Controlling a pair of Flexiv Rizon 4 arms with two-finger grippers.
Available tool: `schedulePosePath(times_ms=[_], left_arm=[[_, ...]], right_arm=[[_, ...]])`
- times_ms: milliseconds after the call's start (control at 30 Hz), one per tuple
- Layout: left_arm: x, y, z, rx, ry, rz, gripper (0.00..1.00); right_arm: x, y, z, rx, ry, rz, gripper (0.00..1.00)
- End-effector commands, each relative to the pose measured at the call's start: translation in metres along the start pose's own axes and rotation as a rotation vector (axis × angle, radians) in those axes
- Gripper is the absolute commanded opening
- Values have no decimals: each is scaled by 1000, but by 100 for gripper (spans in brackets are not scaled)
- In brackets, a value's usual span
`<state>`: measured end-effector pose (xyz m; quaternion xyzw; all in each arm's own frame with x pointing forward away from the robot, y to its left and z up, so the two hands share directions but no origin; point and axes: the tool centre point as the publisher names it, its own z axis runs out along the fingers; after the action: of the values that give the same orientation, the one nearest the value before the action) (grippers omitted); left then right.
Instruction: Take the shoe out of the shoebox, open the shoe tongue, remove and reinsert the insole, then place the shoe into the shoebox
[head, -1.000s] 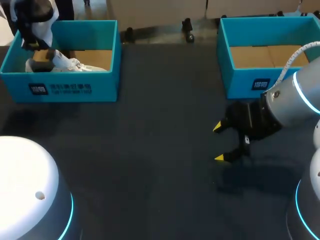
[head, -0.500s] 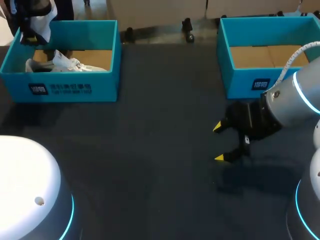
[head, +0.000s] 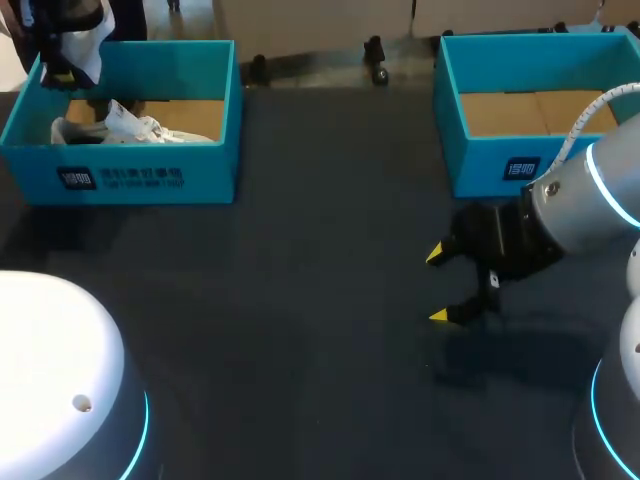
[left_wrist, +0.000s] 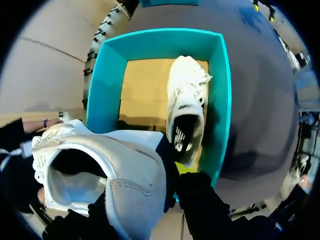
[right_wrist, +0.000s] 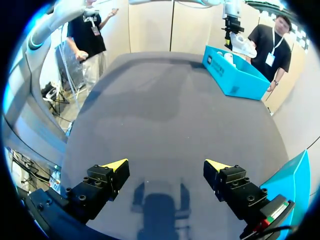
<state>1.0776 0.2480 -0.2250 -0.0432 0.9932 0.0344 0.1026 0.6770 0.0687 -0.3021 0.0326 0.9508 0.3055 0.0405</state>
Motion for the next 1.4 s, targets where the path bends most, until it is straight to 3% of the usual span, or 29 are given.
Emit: schedulePosePath(times_ms=[33,300,533,767,1067,1400], left_arm=[[-3,13,-9,7,-47,194,0],[-16,36,-13,-5,-57,565,0],[-37,38,-6,-53,-15,871,0],[-61,46,-2,69,14,1078,0],[-77,53,-8,228,37,1247,0],[-78,53,-8,233,36,1253,0]], right_arm=[[2,-1,0,-1,-3,-1,100],[2,-1,0,-1,-3,-1,100],[2,-1,0,-1,-3,-1,100],[2,-1,0,-1,-3,-1,100],[2,-1,0,-1,-3,-1,100],[2,-1,0,-1,-3,-1,100]])
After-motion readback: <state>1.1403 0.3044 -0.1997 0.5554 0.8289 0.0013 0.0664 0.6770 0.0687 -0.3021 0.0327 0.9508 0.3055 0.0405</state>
